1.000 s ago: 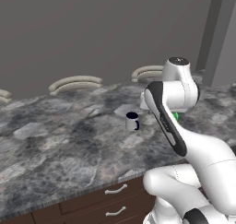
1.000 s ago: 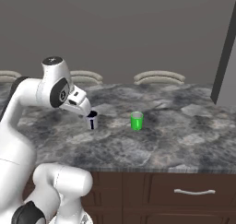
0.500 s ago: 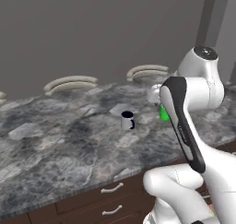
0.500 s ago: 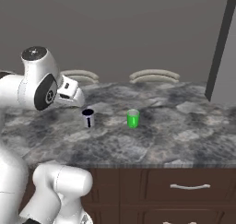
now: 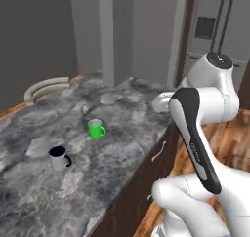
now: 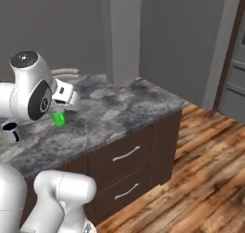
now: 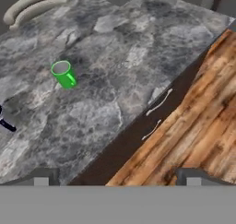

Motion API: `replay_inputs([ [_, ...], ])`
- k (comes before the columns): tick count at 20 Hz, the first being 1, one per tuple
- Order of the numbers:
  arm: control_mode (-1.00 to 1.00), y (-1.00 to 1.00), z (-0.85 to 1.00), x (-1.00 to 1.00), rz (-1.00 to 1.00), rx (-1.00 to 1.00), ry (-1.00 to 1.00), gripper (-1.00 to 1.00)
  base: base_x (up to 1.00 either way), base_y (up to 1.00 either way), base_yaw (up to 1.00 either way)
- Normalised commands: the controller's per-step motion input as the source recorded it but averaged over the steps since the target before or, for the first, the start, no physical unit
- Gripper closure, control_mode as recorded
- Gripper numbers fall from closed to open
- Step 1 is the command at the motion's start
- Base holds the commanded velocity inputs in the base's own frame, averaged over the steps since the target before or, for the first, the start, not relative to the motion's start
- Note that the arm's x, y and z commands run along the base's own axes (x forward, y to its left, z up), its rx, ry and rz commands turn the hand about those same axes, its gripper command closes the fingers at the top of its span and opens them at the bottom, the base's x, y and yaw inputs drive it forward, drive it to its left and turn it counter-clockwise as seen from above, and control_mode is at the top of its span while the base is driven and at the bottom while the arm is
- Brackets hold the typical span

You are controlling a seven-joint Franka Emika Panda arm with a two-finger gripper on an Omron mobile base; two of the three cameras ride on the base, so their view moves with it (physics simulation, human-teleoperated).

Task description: Clear the mugs and bowl far away from the sink.

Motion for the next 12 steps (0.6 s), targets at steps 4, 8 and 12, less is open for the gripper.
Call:
replay_inputs([
  [4,1.00,0.00,0.00,0.00,0.00,0.00,0.00,-1.00,0.00,0.00,-1.00],
  [8,1.00,0.00,0.00,0.00,0.00,0.00,0.00,-1.00,0.00,0.00,-1.00],
  [12,1.00,0.00,0.00,0.00,0.00,0.00,0.00,-1.00,0.00,0.00,-1.00],
])
